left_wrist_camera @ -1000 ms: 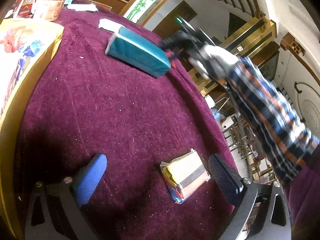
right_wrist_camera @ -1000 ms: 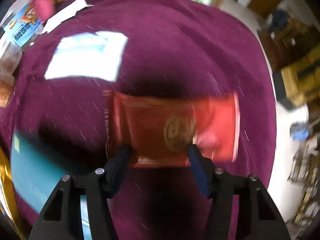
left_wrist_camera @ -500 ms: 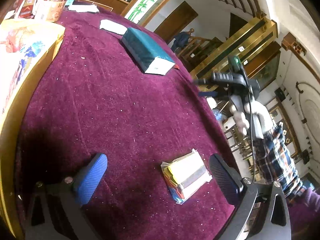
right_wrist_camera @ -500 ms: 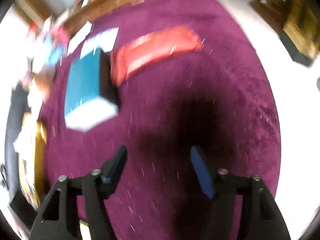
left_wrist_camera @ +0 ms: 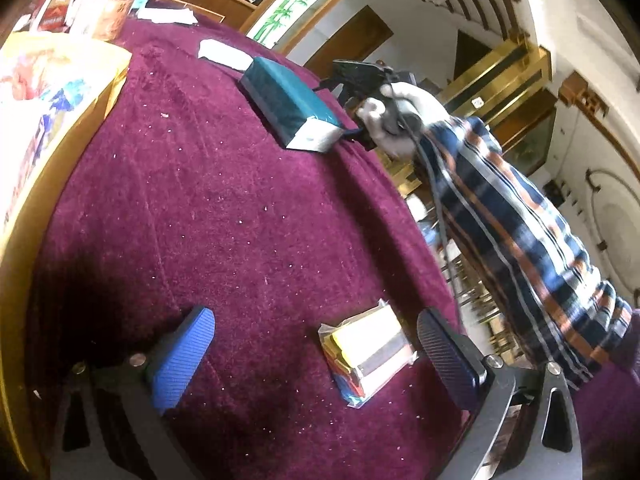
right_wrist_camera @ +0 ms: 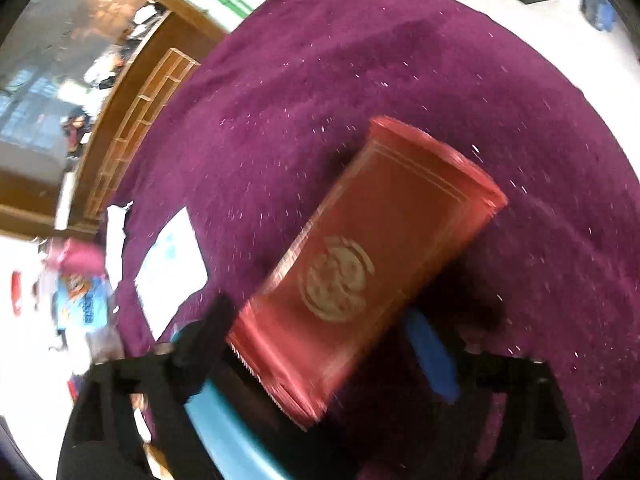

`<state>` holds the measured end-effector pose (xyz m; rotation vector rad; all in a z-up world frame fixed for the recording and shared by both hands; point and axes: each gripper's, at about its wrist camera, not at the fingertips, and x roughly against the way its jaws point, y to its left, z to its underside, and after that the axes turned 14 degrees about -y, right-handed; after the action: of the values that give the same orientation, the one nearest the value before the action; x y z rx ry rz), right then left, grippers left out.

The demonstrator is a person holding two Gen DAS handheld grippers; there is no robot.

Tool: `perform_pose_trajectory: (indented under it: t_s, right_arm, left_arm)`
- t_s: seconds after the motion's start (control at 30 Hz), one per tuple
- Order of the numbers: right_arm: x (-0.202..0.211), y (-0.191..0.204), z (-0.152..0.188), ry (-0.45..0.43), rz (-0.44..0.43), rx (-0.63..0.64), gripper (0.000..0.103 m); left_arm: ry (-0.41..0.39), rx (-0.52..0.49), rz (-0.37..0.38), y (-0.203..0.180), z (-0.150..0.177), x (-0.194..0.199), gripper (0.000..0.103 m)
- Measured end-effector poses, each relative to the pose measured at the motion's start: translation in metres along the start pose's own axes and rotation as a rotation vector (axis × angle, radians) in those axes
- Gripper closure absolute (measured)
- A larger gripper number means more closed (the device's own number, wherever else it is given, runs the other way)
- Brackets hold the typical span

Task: Organize soft objects
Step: 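Lift the red packet with the right gripper while the left reaches the striped packet, then grasp the striped packet with the left gripper while the right carries the red packet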

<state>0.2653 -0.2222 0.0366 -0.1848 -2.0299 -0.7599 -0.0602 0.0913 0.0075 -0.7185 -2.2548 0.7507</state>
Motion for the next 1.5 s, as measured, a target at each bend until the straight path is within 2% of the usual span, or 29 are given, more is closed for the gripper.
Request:
perform_pose_trajectory:
  t_s: [0.07,0.17,0.2,0.23,0.3,0.33,0.43,0.57,0.67,0.77,0.9,0.93,1.0,1.03,1.07,1.1,1.17,1.23,1.3,1.33,1.37,1.4,1.5]
  right_arm:
    - [-0.01,0.005,-0.012,0.004,0.079,0.029,0.008]
    - [-0.027,0.029,-0.009,0.002,0.242,0.214,0.009]
    - [-0.033,0.039,-0.004,-0.002,0.303,0.311,0.014]
    - [-0.033,0.042,-0.002,-0.018,0.321,0.353,0.017]
    - [-0.029,0.039,-0.001,-0.016,0.292,0.366,0.035]
    - [-0.025,0.036,-0.001,-0.012,0.286,0.382,0.038]
    - [-0.005,0.015,0.003,0.017,0.271,0.432,0.04]
    - [0.033,-0.038,0.026,0.045,0.219,0.493,0.04]
    - [0.076,-0.081,0.068,0.082,0.155,0.58,0.039]
    - [0.117,-0.114,0.116,0.104,0.105,0.662,0.039]
    - [0.161,-0.142,0.174,0.128,0.046,0.748,0.034]
    - [0.17,-0.147,0.185,0.128,0.039,0.764,0.034]
    - [0.178,-0.154,0.197,0.116,0.03,0.784,0.029]
    - [0.182,-0.156,0.2,0.105,0.027,0.782,0.026]
    - [0.185,-0.159,0.203,0.09,0.025,0.775,0.023]
    - [0.187,-0.161,0.202,0.067,0.019,0.759,0.021]
    - [0.185,-0.16,0.2,0.037,0.015,0.724,0.02]
    - [0.179,-0.161,0.195,0.011,0.006,0.673,0.014]
    - [0.17,-0.15,0.2,-0.029,0.052,0.69,0.01]
    - [0.165,-0.147,0.205,-0.049,0.078,0.715,0.012]
    - [0.161,-0.141,0.21,-0.078,0.111,0.75,0.024]
    - [0.158,-0.135,0.213,-0.085,0.105,0.749,0.042]
    - [0.168,-0.131,0.215,-0.089,0.055,0.747,0.047]
  left_arm:
    - [0.001,-0.002,0.001,-0.001,0.0,-0.001,0.001]
    - [0.005,-0.008,-0.001,-0.002,0.001,-0.001,0.001]
    - [0.005,-0.006,0.0,-0.002,0.001,-0.001,0.001]
    - [0.004,-0.005,0.001,-0.002,0.001,0.0,0.001]
    - [0.005,-0.006,0.0,-0.003,0.0,-0.001,0.001]
    - [0.006,-0.007,-0.001,-0.003,0.0,-0.002,0.001]
    - [0.006,-0.006,0.001,-0.002,-0.001,-0.003,0.001]
    - [0.034,-0.024,-0.005,-0.006,0.0,-0.001,0.001]
    - [0.028,-0.161,-0.047,-0.029,0.005,0.001,0.001]
    - [0.064,-0.368,-0.05,-0.07,0.016,-0.01,0.001]
    - [0.16,-0.691,-0.036,-0.12,0.045,-0.042,0.001]
    - [0.206,-0.789,-0.057,-0.13,0.057,-0.056,0.001]
    - [0.275,-0.921,-0.107,-0.137,0.075,-0.076,0.0]
    - [0.29,-0.95,-0.123,-0.138,0.08,-0.083,0.0]
    - [0.288,-0.923,-0.122,-0.137,0.075,-0.086,0.002]
    - [0.33,-0.864,-0.144,-0.132,0.07,-0.091,0.003]
    - [0.326,-0.763,-0.171,-0.126,0.06,-0.089,0.043]
    - [0.298,-0.73,-0.207,-0.122,0.056,-0.081,0.051]
    - [0.272,-0.709,-0.248,-0.117,0.054,-0.074,0.055]
    - [0.254,-0.709,-0.276,-0.114,0.052,-0.067,0.057]
    - [0.232,-0.709,-0.303,-0.112,0.051,-0.06,0.06]
    - [0.204,-0.701,-0.326,-0.111,0.048,-0.05,0.061]
    - [0.116,-0.66,-0.376,-0.107,0.039,-0.017,0.061]
